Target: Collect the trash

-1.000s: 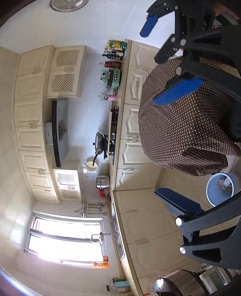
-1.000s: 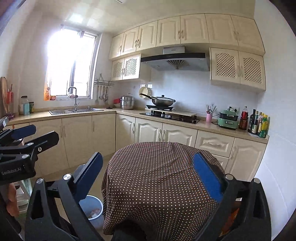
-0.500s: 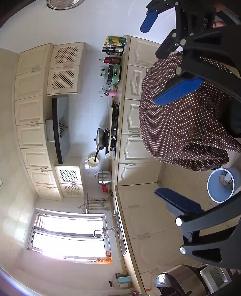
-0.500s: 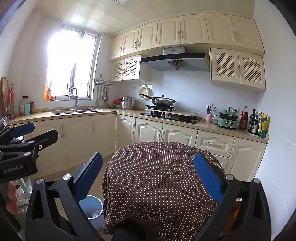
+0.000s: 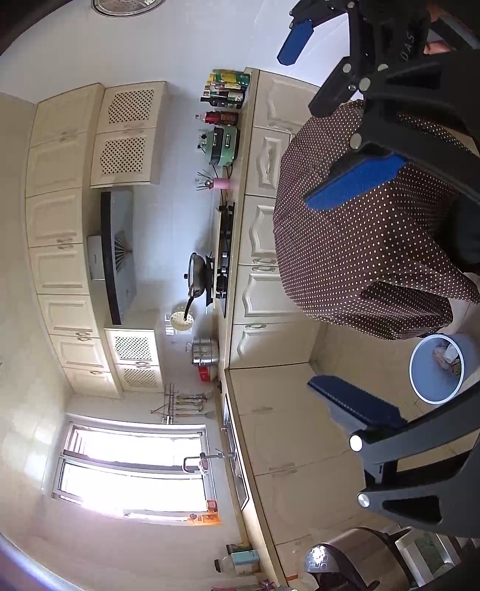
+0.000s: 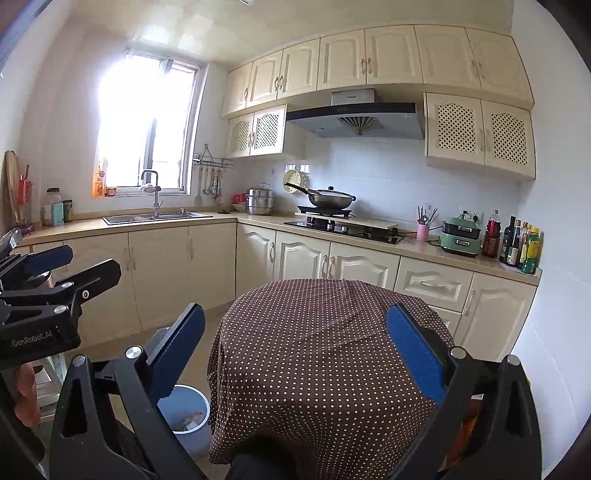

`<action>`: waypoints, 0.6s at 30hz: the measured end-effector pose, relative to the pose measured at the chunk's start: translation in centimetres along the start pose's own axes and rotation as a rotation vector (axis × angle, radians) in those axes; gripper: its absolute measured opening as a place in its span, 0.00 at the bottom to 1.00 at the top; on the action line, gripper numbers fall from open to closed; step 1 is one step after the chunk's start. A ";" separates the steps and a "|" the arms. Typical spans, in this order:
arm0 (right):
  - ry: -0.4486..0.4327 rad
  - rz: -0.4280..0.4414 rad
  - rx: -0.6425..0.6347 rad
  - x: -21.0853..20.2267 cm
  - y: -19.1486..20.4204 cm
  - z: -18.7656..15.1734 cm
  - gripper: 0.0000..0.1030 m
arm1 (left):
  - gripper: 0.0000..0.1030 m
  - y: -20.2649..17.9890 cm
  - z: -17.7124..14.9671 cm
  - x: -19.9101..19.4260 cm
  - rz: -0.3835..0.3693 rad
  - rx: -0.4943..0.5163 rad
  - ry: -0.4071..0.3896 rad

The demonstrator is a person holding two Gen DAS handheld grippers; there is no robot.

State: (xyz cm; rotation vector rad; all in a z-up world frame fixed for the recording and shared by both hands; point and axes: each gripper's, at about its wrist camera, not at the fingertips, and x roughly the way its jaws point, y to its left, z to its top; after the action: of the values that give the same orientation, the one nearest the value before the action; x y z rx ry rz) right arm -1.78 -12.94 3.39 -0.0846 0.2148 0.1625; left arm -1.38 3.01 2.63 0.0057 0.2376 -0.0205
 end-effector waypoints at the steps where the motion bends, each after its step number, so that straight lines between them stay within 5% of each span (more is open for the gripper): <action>1: 0.001 0.000 0.000 0.0 0.0 0.0 0.93 | 0.87 -0.1 0.0 0.0 0.001 0.000 0.000; 18: 0.012 0.007 0.003 0.1 0.1 -0.1 0.93 | 0.87 0.1 -0.3 0.3 -0.011 0.003 0.003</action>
State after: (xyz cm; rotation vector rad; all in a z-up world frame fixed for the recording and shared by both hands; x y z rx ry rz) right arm -1.68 -12.81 3.29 -0.0822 0.2274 0.1683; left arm -1.20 3.12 2.28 0.0070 0.2410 -0.0317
